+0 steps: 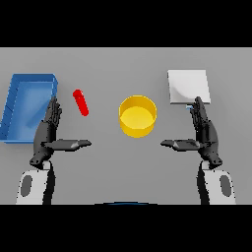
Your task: Pick up the red beaker and tilt it to pour out 1 green nut into yellow bowl. Pick up the yellow bowl and place it on the metallic measuring scale.
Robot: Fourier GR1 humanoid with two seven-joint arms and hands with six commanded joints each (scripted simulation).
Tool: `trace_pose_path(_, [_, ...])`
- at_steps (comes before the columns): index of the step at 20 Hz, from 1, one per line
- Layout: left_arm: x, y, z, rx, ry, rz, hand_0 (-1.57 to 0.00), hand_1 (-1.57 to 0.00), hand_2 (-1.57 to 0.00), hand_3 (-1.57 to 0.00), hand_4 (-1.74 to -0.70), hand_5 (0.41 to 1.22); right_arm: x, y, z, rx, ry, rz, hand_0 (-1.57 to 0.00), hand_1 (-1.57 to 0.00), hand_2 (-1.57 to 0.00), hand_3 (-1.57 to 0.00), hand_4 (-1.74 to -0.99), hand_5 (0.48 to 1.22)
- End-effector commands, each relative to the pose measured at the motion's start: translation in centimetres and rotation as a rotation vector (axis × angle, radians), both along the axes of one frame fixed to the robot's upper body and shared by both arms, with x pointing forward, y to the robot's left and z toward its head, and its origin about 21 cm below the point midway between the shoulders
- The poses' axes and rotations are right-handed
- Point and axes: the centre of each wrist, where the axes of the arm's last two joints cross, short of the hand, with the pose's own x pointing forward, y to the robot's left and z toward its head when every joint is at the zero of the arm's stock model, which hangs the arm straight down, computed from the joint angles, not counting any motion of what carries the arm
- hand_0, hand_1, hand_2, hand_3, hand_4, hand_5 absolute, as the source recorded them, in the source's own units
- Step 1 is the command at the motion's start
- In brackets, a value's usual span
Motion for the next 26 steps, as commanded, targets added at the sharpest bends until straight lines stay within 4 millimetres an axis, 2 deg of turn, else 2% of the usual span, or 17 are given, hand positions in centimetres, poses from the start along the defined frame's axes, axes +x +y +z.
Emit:
trace_pose_path(1, [0.0,0.1,0.0,0.0,0.0,0.002,0.0,0.0,0.0,0.0,-1.15,0.599,0.0,-0.1,0.0,0.0,0.0,-0.001,0.0,0.0,0.0,0.0,-1.167,0.599])
trace_pose_path(6, [-0.2,1.5,0.1,0.006,-0.005,0.002,0.0,0.0,0.0,0.0,-1.15,0.599,-0.5,-0.4,0.1,0.002,-0.014,-0.001,0.0,0.0,0.0,0.0,-1.167,0.599])
trace_pose_path(8, [-1.8,2.2,0.9,0.107,-0.038,-0.045,0.0,0.0,0.0,0.0,-1.16,0.599,-1.9,-0.4,0.3,-0.243,-0.114,0.008,0.0,0.0,0.0,0.0,-1.163,0.595])
trace_pose_path(10, [-2.5,2.2,1.4,0.144,-0.025,-0.063,0.0,0.0,0.0,0.0,-1.16,0.599,-2.4,0.0,0.4,-0.327,-0.123,0.006,0.0,0.0,0.0,0.0,-1.16,0.591])
trace_pose_path(14, [-2.2,1.6,2.1,0.176,-0.003,-0.076,0.0,0.0,0.0,0.0,-1.16,0.603,-2.6,-0.1,0.9,-0.331,-0.125,0.001,0.0,0.0,0.0,0.0,-1.183,0.596])
trace_pose_path(16, [-2.1,1.3,1.7,0.201,0.011,-0.091,0.0,0.0,0.0,0.0,-1.16,0.602,-2.8,-0.1,0.7,-0.31,-0.109,0.01,0.0,0.0,0.0,0.0,-1.199,0.603])
trace_pose_path(19, [-0.6,0.2,0.5,0.211,0.016,-0.111,0.0,0.0,0.0,0.0,-1.19,0.611,-2.7,-0.4,1.0,-0.299,-0.124,0.026,0.0,0.0,0.0,0.0,-1.23,0.617])
trace_pose_path(26, [3.7,-0.5,-1.2,0.257,0.031,-0.112,0.0,0.0,0.0,0.0,-1.25,0.65,-2.8,0.0,1.0,-0.278,-0.142,0.04,0.0,0.0,0.0,0.0,-1.28,0.634])
